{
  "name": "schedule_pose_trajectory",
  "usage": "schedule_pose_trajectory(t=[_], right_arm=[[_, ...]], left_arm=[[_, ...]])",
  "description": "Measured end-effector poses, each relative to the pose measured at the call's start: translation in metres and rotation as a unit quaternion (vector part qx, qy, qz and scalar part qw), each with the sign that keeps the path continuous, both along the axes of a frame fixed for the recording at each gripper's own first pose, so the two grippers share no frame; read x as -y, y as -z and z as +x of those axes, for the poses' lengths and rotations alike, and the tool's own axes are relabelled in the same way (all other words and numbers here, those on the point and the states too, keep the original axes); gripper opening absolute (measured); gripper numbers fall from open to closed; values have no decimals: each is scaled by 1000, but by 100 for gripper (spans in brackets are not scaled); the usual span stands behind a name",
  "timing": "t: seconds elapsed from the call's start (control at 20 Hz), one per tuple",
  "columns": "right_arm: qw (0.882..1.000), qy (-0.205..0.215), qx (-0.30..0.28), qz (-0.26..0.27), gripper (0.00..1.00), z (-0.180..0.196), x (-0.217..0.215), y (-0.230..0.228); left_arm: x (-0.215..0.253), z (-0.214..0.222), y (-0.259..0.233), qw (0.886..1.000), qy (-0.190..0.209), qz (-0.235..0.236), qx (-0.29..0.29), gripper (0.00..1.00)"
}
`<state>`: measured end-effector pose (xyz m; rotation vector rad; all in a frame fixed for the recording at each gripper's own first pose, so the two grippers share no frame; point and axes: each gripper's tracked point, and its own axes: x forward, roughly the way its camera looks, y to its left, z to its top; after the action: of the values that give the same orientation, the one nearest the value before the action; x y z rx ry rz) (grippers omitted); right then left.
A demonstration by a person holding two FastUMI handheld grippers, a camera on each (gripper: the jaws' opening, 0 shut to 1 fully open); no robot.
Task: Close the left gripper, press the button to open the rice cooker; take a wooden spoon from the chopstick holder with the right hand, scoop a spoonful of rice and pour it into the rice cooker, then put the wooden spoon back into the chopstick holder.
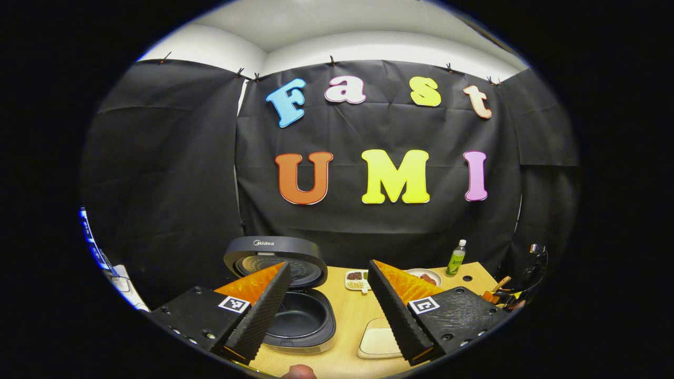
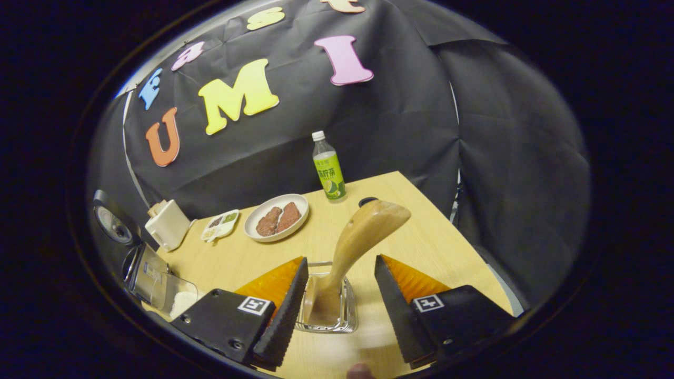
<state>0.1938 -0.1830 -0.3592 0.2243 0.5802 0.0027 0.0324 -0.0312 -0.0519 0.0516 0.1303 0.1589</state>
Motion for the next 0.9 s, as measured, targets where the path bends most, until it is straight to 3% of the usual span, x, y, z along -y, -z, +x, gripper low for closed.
schedule_pose_trajectory(t=[0.1,0.25,0.3,0.6,0.9], right_arm=[[1000,-1,-7,6,67,2,-1,5],[1000,-8,-8,5,52,7,-5,5],[1000,-10,-10,1,40,7,-6,5],[1000,-24,-16,1,11,3,-20,-7],[999,-17,23,-38,8,0,-20,-57]], left_arm=[[-6,-2,1,1000,-11,-4,-2,95],[-20,-8,3,1000,-30,-2,-7,94],[-23,-10,3,999,-37,-2,-9,94],[-35,-28,10,998,-55,0,-14,94],[-51,-42,8,998,-58,-3,-7,94]])
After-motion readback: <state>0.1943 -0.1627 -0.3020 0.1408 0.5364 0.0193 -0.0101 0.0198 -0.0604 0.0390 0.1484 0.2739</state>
